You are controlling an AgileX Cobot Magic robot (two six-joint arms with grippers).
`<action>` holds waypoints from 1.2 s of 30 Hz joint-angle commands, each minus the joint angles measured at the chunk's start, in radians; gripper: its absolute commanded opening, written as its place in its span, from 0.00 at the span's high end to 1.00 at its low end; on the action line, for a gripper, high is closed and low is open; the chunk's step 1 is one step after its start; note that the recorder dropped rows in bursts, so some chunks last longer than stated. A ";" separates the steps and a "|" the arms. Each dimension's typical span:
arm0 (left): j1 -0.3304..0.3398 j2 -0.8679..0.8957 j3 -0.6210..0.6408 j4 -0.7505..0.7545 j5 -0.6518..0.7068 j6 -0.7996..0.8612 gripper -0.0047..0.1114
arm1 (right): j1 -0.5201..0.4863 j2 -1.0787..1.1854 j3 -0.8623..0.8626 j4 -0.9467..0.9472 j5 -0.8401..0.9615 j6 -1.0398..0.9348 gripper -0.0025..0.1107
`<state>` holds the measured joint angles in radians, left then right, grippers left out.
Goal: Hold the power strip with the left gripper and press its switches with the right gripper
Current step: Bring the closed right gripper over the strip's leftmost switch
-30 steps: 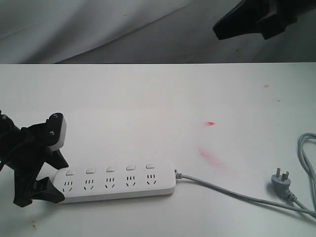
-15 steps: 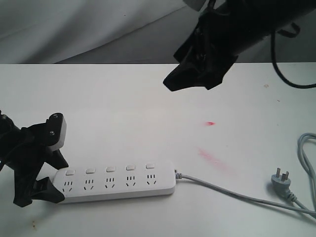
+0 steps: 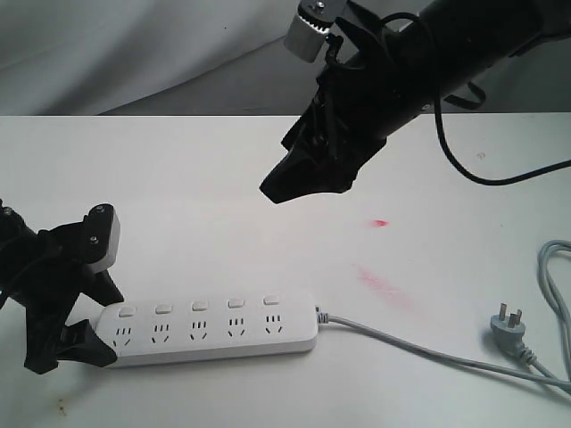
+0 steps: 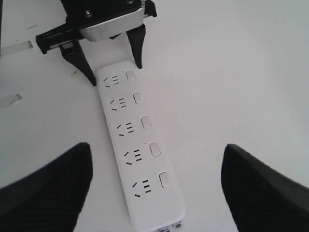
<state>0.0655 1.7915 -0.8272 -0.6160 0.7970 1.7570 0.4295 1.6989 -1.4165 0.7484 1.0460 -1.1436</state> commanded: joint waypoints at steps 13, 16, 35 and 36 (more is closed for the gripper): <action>0.001 0.000 -0.002 0.003 0.012 0.004 0.62 | 0.077 0.166 0.000 0.160 -0.083 -0.151 0.38; 0.001 0.000 -0.002 0.003 0.012 0.006 0.62 | 0.110 0.218 0.000 0.197 -0.103 -0.224 0.38; 0.001 0.000 -0.002 0.003 0.012 0.004 0.62 | 0.247 0.389 -0.006 0.278 -0.368 -0.430 0.38; 0.001 0.000 -0.002 0.003 0.012 0.004 0.62 | 0.247 0.400 -0.010 0.279 -0.373 -0.440 0.38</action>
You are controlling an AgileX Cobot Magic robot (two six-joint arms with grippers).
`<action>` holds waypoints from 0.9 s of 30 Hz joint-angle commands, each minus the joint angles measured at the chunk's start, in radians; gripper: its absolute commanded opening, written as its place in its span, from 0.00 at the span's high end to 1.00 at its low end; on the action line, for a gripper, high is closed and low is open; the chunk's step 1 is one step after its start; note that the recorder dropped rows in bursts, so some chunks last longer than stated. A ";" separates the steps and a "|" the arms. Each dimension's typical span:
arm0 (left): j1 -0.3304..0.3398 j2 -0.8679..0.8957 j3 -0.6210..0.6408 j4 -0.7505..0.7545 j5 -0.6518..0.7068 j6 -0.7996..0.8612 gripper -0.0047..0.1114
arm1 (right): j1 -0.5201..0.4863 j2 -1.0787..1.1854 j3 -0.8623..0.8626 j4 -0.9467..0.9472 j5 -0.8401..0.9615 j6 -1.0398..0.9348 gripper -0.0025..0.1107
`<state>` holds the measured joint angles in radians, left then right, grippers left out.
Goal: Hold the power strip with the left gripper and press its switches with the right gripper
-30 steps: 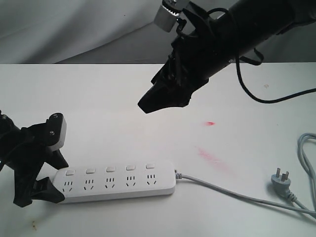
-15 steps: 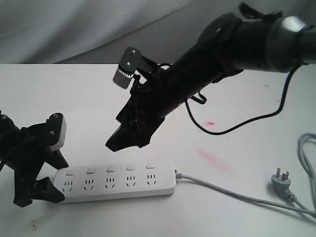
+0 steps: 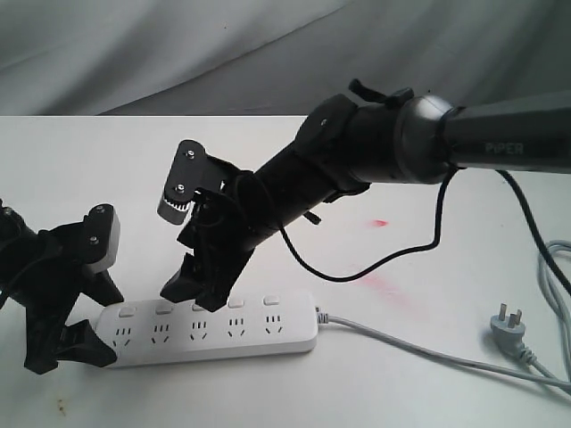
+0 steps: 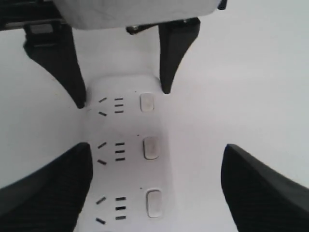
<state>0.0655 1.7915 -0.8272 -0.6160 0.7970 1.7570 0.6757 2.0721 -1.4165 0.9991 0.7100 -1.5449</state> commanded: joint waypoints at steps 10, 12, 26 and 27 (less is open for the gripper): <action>0.001 0.000 -0.002 0.003 0.012 0.009 0.62 | -0.001 0.163 -0.217 0.035 0.092 -0.047 0.38; 0.001 0.000 -0.002 0.003 0.012 0.009 0.62 | -0.001 0.182 -0.257 0.039 0.121 -0.047 0.38; 0.001 0.000 -0.002 0.003 0.012 0.009 0.62 | 0.003 0.288 -0.308 0.123 0.108 -0.081 0.38; 0.001 0.000 -0.002 0.003 0.012 0.009 0.62 | 0.003 0.288 -0.308 0.130 0.104 -0.081 0.38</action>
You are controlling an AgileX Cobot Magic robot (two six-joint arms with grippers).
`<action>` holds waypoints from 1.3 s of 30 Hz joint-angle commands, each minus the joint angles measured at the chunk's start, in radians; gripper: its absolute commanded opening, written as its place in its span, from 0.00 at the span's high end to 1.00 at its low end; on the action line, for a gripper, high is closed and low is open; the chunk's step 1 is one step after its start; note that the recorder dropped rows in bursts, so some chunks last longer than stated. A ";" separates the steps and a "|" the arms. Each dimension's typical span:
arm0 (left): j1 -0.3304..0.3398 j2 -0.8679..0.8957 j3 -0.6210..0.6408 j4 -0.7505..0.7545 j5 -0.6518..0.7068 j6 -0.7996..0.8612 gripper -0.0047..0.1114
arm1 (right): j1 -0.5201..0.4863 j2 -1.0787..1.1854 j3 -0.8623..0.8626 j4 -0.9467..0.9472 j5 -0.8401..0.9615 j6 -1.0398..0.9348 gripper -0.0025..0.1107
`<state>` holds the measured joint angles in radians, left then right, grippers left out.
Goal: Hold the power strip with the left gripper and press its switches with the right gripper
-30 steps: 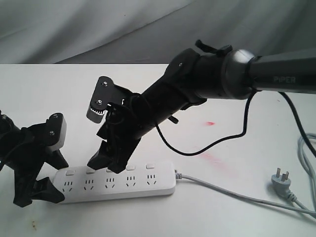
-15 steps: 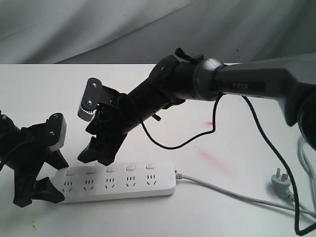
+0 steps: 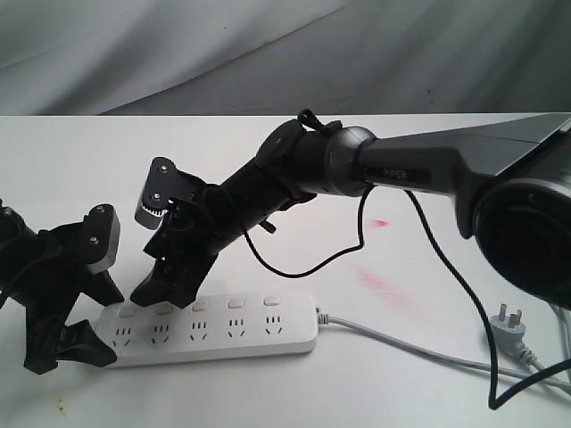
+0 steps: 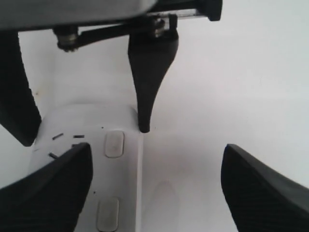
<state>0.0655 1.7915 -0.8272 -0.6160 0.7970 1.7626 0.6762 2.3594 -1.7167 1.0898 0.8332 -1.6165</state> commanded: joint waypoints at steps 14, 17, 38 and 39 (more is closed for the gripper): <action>0.001 0.000 -0.002 0.003 0.012 0.001 0.62 | 0.046 0.000 -0.016 0.060 -0.104 -0.025 0.38; 0.001 0.000 -0.002 0.003 0.012 0.003 0.62 | 0.048 0.010 -0.053 0.023 -0.104 0.016 0.38; 0.001 0.000 -0.002 0.003 0.012 0.003 0.62 | 0.093 0.064 -0.106 -0.127 -0.142 0.110 0.38; 0.001 0.000 -0.002 0.003 0.012 0.003 0.62 | 0.093 0.064 -0.106 -0.124 -0.147 0.110 0.38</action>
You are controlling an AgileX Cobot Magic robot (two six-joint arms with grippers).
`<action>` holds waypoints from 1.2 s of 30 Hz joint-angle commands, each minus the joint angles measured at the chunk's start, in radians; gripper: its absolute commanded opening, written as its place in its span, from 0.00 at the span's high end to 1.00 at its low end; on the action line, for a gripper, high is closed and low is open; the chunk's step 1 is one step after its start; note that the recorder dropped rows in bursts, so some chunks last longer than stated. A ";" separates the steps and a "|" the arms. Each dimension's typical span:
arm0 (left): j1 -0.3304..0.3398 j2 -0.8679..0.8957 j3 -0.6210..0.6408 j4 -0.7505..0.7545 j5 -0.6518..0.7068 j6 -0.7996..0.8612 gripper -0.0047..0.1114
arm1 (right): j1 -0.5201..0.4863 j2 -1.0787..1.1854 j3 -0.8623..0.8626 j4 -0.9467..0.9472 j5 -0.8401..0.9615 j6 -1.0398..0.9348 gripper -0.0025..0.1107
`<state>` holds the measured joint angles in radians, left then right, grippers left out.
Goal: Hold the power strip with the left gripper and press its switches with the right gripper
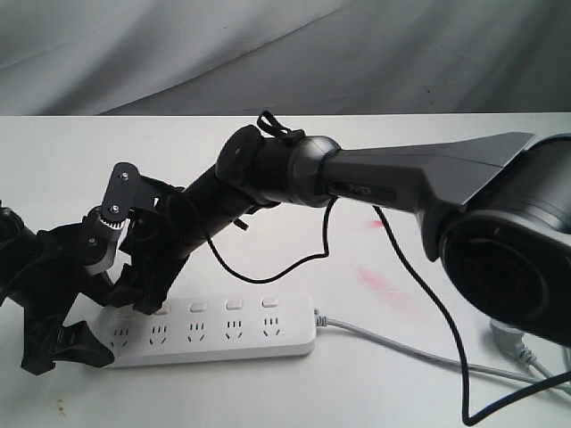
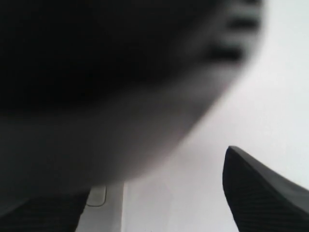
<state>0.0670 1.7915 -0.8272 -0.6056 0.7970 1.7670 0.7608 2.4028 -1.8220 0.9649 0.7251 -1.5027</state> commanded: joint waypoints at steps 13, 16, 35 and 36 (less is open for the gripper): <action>-0.001 0.000 -0.002 -0.008 0.012 -0.002 0.62 | 0.006 0.019 -0.001 -0.046 0.043 -0.003 0.38; -0.001 0.000 -0.002 -0.008 0.012 -0.002 0.62 | 0.006 0.019 -0.001 -0.068 0.045 -0.003 0.38; -0.001 0.000 -0.002 -0.008 0.012 -0.002 0.62 | 0.008 0.036 -0.001 -0.091 0.020 0.014 0.38; -0.001 0.000 -0.002 -0.008 0.012 -0.002 0.62 | 0.004 0.036 -0.001 -0.072 0.020 0.004 0.38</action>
<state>0.0670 1.7915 -0.8272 -0.5976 0.7952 1.7734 0.7608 2.4118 -1.8319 0.9290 0.7586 -1.4696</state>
